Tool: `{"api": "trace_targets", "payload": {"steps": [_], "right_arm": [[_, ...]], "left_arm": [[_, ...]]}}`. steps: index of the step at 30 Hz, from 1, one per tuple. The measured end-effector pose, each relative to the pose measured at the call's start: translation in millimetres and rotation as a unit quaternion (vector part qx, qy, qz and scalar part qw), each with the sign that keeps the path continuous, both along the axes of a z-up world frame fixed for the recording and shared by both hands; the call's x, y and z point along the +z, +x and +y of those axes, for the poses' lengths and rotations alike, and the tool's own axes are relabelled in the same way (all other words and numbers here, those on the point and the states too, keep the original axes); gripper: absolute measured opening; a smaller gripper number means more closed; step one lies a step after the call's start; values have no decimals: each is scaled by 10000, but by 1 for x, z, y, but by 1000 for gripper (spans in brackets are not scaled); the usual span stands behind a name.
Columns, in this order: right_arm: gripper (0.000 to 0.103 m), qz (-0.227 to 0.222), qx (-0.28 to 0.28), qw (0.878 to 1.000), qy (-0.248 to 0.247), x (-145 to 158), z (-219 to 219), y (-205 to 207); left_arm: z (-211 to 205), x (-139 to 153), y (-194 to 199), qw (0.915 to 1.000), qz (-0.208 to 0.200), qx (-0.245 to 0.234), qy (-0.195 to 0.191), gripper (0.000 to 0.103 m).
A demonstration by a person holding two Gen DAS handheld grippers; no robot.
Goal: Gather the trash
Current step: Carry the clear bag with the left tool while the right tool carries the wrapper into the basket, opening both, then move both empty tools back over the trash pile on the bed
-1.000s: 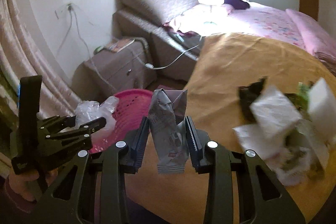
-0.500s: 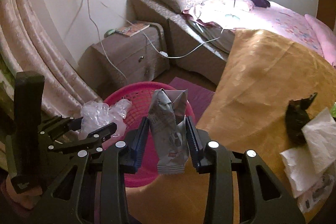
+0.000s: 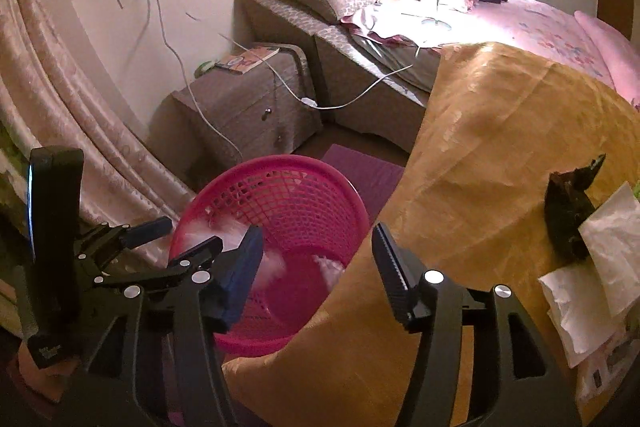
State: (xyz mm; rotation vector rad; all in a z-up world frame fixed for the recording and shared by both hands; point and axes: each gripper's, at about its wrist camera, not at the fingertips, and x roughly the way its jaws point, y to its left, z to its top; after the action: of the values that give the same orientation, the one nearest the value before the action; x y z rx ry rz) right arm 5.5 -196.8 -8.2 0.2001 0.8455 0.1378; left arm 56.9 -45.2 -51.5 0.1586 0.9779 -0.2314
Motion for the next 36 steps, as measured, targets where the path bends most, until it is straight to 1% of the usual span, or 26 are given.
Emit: {"api": "trace_targets", "payload": {"steps": [7,13,16,18,21,25,30,36], "right_arm": [[55,-93,-211,9997,104,3,-12,-15],[56,-227,-415,9988,137,10,-25,-35],[57,-338,-588,9976,140,15,-36,-50],[60,-413,-719,9965,142,17,-44,-61],[62,-493,-963,9941,122,20,-60,-82],[62,-574,-1276,9902,-40,22,-80,-107],[63,-603,-1754,9824,-217,22,-111,-139],[63,-612,-2211,9730,-249,21,-145,-160]], "left_arm": [[0,11,-5,9999,-107,2,-113,66],[-12,22,-16,9993,-321,-186,-109,67],[-19,27,-23,9986,-368,-333,-203,68],[-23,30,-27,9980,-390,-424,-264,69],[-30,34,-34,9970,-428,-556,-314,70],[-40,37,-42,9956,-450,-739,-351,71],[-53,37,-51,9941,-407,-924,-397,71],[-74,42,-62,9906,-410,-1234,-428,71]]}}
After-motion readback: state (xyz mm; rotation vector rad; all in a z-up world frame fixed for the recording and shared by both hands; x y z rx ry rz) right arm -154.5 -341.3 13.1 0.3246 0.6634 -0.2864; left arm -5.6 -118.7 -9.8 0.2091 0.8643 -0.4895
